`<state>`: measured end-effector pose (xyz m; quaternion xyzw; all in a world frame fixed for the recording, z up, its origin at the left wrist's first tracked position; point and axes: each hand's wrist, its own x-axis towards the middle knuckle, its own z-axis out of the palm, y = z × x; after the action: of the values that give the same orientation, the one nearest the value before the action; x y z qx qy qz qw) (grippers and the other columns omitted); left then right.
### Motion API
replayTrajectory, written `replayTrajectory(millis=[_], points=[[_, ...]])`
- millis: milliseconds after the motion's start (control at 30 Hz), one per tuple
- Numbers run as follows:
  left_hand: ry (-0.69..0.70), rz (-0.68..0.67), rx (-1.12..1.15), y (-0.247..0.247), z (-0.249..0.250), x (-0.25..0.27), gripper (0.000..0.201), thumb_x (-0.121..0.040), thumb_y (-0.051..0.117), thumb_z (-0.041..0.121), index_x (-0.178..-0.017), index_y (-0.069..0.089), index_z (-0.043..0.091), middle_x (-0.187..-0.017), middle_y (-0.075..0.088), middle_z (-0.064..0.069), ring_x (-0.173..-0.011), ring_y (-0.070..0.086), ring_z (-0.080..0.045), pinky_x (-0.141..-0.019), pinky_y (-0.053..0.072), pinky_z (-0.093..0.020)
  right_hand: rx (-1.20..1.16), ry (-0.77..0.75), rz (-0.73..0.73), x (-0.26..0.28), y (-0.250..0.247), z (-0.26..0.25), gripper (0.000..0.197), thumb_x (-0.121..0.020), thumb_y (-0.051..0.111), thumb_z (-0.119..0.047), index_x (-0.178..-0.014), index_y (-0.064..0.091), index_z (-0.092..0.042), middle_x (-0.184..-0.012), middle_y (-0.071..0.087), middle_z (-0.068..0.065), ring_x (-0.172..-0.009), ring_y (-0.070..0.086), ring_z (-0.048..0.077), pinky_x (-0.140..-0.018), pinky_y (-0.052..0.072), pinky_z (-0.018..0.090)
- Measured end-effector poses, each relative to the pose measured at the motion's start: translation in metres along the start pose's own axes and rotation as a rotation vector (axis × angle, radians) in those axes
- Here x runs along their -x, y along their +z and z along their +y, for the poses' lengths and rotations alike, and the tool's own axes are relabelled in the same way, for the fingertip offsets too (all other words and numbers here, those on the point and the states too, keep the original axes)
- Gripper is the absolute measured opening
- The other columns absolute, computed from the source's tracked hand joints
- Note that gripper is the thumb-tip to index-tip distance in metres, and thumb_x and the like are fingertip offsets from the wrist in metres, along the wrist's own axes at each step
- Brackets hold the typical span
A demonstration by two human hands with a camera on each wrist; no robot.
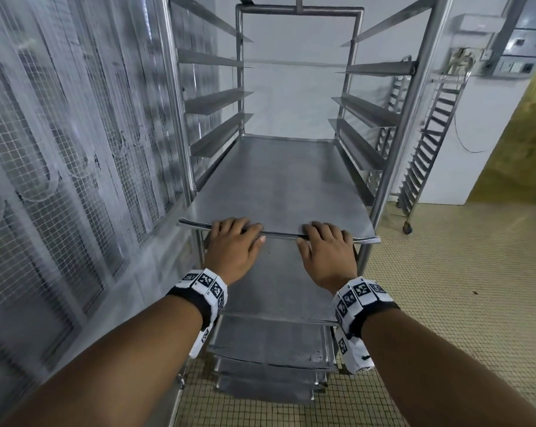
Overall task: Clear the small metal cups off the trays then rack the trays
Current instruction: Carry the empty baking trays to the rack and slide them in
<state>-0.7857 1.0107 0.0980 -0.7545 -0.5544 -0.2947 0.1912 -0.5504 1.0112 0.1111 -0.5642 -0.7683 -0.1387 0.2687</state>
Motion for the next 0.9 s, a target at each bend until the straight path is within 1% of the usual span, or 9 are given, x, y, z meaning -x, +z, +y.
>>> replayTrajectory(millis=[100,267,433,600,700,900], points=[[-0.016,0.003,0.012,0.013,-0.006,-0.015,0.039,-0.101,0.037,0.046,-0.119,0.065,0.026,-0.115,0.065,0.001,-0.107,0.057,-0.029,-0.092,0.039,-0.046,0.009,0.011,0.005,-0.016,0.012,0.005,0.043,-0.099,0.034,-0.05,-0.123,0.06,-0.026,-0.126,0.062,-0.003,-0.118,0.054,0.026,-0.099,0.036,0.046],[-0.011,0.032,0.027,0.034,-0.018,-0.038,0.039,-0.1,0.04,0.046,-0.119,0.067,0.025,-0.113,0.065,-0.001,-0.105,0.057,-0.03,-0.092,0.04,-0.047,0.019,0.013,0.036,-0.041,0.031,0.014,0.041,-0.099,0.037,-0.049,-0.124,0.06,-0.026,-0.126,0.062,-0.003,-0.117,0.054,0.025,-0.099,0.034,0.045],[-0.008,0.014,0.011,0.051,-0.031,-0.061,0.037,-0.1,0.041,0.047,-0.121,0.065,0.028,-0.114,0.064,0.0,-0.107,0.056,-0.029,-0.092,0.039,-0.046,0.007,0.03,0.071,-0.066,0.047,0.021,0.043,-0.098,0.038,-0.048,-0.123,0.062,-0.024,-0.125,0.064,0.0,-0.116,0.055,0.028,-0.1,0.034,0.046],[-0.006,0.0,0.009,0.065,-0.039,-0.081,0.037,-0.1,0.04,0.048,-0.12,0.065,0.029,-0.113,0.064,0.001,-0.106,0.056,-0.029,-0.093,0.039,-0.046,0.008,0.04,0.077,-0.086,0.06,0.029,0.044,-0.098,0.037,-0.049,-0.123,0.063,-0.024,-0.124,0.064,0.0,-0.114,0.055,0.029,-0.099,0.032,0.045],[-0.005,-0.002,0.012,0.071,-0.041,-0.091,0.036,-0.1,0.041,0.048,-0.118,0.065,0.029,-0.112,0.064,0.0,-0.105,0.057,-0.029,-0.092,0.04,-0.047,0.004,0.047,0.056,-0.097,0.064,0.033,0.048,-0.097,0.034,-0.051,-0.124,0.063,-0.024,-0.126,0.064,0.0,-0.115,0.055,0.029,-0.1,0.032,0.045],[-0.008,-0.013,0.057,0.081,-0.047,-0.109,0.039,-0.098,0.042,0.047,-0.118,0.069,0.027,-0.112,0.066,-0.004,-0.104,0.058,-0.033,-0.093,0.037,-0.048,0.012,0.066,-0.055,-0.118,0.068,0.043,0.057,-0.095,0.027,-0.057,-0.132,0.06,-0.028,-0.137,0.059,-0.002,-0.125,0.05,0.027,-0.104,0.03,0.045]])
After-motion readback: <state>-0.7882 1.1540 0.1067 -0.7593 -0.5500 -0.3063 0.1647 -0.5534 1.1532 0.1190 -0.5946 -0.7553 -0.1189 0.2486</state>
